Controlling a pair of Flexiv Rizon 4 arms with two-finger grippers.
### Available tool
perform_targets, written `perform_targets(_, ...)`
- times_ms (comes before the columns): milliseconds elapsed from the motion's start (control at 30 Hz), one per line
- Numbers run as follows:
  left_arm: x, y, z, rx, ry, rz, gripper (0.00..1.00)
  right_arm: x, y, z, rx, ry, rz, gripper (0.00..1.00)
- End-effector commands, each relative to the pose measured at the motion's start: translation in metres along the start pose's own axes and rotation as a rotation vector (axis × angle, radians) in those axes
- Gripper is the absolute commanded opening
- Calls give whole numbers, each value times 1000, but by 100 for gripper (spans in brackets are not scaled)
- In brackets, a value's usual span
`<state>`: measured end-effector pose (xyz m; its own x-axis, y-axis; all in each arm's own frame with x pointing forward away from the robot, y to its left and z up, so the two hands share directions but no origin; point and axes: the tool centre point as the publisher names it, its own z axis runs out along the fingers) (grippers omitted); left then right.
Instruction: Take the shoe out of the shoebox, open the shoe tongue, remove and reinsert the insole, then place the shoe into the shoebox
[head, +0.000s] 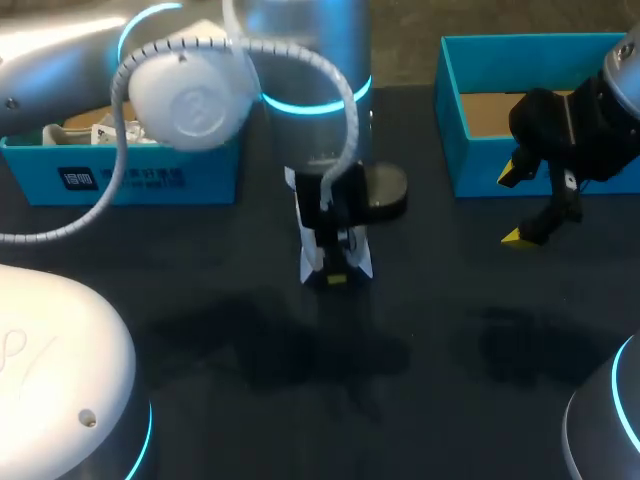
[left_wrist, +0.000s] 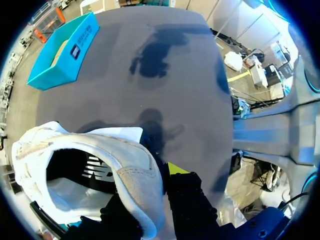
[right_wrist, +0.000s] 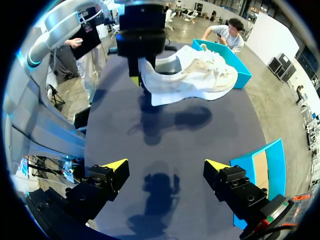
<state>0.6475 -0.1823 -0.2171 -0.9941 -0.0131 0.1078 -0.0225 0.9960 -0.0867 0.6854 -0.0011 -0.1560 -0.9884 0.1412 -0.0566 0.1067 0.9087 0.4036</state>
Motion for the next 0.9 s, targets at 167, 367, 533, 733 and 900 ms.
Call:
perform_targets(167, 0, 4, -33, -2, 12, 21, 0, -3, 2, 1, 4, 5, 0, 100)
perform_targets(367, 0, 4, -33, -2, 12, 21, 0, -3, 2, 1, 4, 5, 0, 100)
perform_targets(533, 0, 4, -33, -2, 12, 21, 0, -3, 2, 1, 4, 5, 0, 100)
perform_targets(733, 0, 4, -33, -2, 12, 21, 0, -3, 2, 1, 4, 5, 0, 100)
perform_targets(900, -11, 25, -42, -16, 47, 99, 0, -3, 2, 1, 4, 5, 0, 100)
